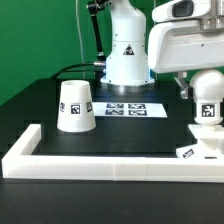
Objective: Assemble lamp
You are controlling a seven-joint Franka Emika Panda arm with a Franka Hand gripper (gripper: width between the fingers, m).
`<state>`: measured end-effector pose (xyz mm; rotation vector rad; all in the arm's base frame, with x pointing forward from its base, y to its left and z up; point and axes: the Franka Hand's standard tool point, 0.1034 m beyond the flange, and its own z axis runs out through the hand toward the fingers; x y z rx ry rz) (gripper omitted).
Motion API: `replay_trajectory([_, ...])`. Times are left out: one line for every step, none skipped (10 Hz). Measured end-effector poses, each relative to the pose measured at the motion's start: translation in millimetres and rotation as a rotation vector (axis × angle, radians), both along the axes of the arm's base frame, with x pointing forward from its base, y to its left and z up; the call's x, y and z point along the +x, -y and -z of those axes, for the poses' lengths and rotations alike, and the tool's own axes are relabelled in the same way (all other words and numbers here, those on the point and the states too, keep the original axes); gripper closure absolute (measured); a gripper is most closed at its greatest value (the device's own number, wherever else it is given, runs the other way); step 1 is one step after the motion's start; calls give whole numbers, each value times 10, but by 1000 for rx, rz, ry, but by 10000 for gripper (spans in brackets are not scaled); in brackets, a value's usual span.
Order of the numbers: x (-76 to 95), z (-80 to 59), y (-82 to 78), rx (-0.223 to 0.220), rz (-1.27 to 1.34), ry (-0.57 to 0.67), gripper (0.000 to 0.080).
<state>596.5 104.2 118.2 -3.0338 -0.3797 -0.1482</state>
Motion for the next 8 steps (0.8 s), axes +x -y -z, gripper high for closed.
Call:
replay_trajectory([1, 2, 18, -8, -83, 7, 101])
replay_trajectory([0, 4, 30, -13, -138, 12, 101])
replay_trajectory([2, 5, 43, -23, -225, 20, 101])
replay_trajectory([3, 5, 51, -32, -290, 25, 101])
replay_trajectory([3, 5, 58, -42, -348, 30, 101])
replay_trajectory([5, 6, 70, -56, -428, 36, 101])
replay_trajectory([5, 6, 73, -64, -478, 39, 101])
replay_trajectory([5, 6, 75, -70, -503, 41, 101])
